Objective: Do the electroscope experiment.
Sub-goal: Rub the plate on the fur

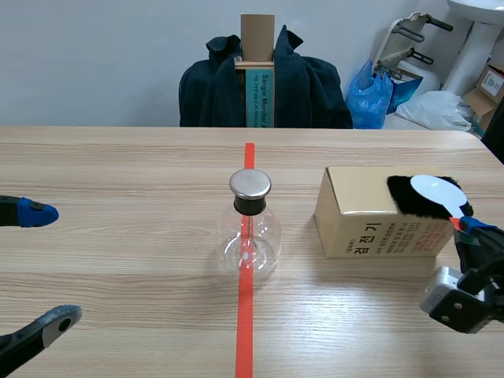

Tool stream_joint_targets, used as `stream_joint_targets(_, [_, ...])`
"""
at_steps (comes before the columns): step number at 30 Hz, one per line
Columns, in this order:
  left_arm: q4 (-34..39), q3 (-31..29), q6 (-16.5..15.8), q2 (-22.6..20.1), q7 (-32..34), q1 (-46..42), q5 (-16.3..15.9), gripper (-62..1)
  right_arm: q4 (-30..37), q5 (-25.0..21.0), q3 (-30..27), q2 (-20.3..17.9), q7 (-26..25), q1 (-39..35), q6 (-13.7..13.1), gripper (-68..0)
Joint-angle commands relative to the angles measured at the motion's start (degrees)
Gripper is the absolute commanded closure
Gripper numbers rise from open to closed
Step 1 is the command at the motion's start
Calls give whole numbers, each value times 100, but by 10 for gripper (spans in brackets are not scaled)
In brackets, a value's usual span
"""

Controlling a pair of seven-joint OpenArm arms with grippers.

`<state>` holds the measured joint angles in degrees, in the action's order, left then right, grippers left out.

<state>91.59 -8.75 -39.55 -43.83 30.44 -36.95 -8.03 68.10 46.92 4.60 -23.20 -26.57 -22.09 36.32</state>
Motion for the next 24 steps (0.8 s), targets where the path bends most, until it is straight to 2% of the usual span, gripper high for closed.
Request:
stream_joint_targets(1, [24, 37, -28, 15, 66, 61, -98, -623, 142, -59, -39, -92, -13, 35, -55, -8])
stream_joint_targets(3, [24, 37, -28, 15, 42, 61, -98, -623, 142, -57, -39, -94, 9, 33, -232, -8])
stream_joint_targets(8, [24, 37, -26, 15, 35, 61, -98, -623, 142, -48, -39, -94, 61, 33, -481, -8])
stream_joint_targets(20, [24, 37, -26, 15, 13, 61, -101, -623, 142, -39, -42, -94, 201, 17, -514, -8])
stream_joint_targets(24, [24, 37, -26, 15, 11, 61, -101, -623, 142, 131, -42, -109, -37, 13, -542, -8])
